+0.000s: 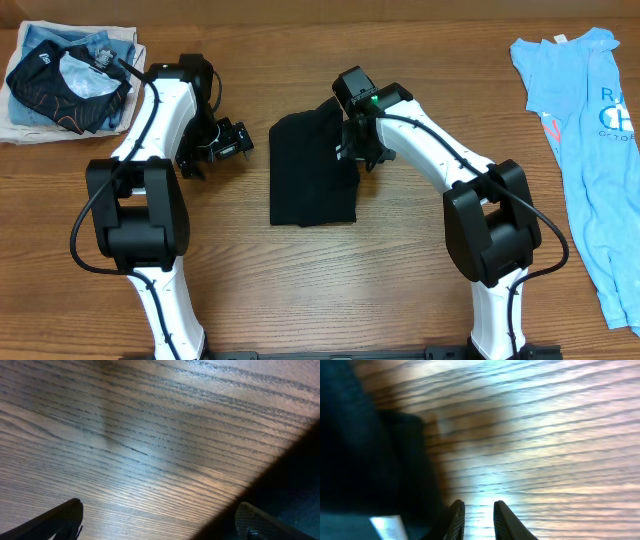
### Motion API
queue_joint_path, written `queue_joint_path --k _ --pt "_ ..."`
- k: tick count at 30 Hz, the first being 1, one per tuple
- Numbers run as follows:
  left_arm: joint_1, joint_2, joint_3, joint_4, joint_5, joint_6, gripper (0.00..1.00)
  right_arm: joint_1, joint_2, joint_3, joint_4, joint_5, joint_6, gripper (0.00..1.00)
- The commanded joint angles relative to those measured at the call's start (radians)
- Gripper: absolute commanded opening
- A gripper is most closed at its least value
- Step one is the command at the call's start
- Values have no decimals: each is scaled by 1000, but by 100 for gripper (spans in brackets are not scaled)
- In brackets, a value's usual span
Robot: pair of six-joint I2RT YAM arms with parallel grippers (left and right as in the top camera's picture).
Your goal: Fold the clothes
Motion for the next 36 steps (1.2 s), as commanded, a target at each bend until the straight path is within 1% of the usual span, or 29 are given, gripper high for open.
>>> queue_joint_path --k 1,3,6,7,8,9,10,11,13,16,17,20,27,29,33,35,36 --pt "-7 -1 -11 -3 10 1 100 -15 2 5 -10 64 45 24" --pt "-7 -1 -11 -4 10 1 100 -19 -7 30 -40 40 53 18" --pt "-7 -1 -11 -2 10 5 100 -19 -31 101 -93 10 52 19" --pt "-7 -1 -11 -1 10 5 100 -19 -41 131 -110 1 51 24" --pt "-7 -1 -11 -1 10 5 100 -19 -51 161 -122 -13 40 34" --pt "-7 -1 -11 -2 10 5 100 -19 -58 191 -126 -41 15 54" --pt "-7 -1 -11 -1 10 5 100 -19 -62 214 -125 -72 -16 64" --pt "-7 -1 -11 0 11 5 100 -19 -62 249 -110 -143 -87 75" --pt "-7 -1 -11 2 11 5 100 -19 -62 249 -77 -206 -142 77" --pt "-7 -1 -11 -2 11 5 100 -19 -54 199 -9 -233 -208 75" --pt "-7 -1 -11 -2 11 5 100 -19 -53 180 14 -235 -212 72" --pt "-7 -1 -11 -2 11 5 100 -19 -46 110 86 -240 -211 58" --pt "-7 -1 -11 -1 11 8 100 -23 -44 5 214 -239 -212 57" --pt "-7 -1 -11 -1 10 8 100 -24 -40 -4 243 -238 -212 49" --pt "-7 -1 -11 -2 10 9 100 -30 -32 -7 278 -175 -205 29" --pt "-7 -1 -11 -2 7 9 100 -34 -26 -7 278 -139 -192 24" --pt "-7 -1 -11 -2 2 9 100 -37 -17 -7 278 -134 -192 20"
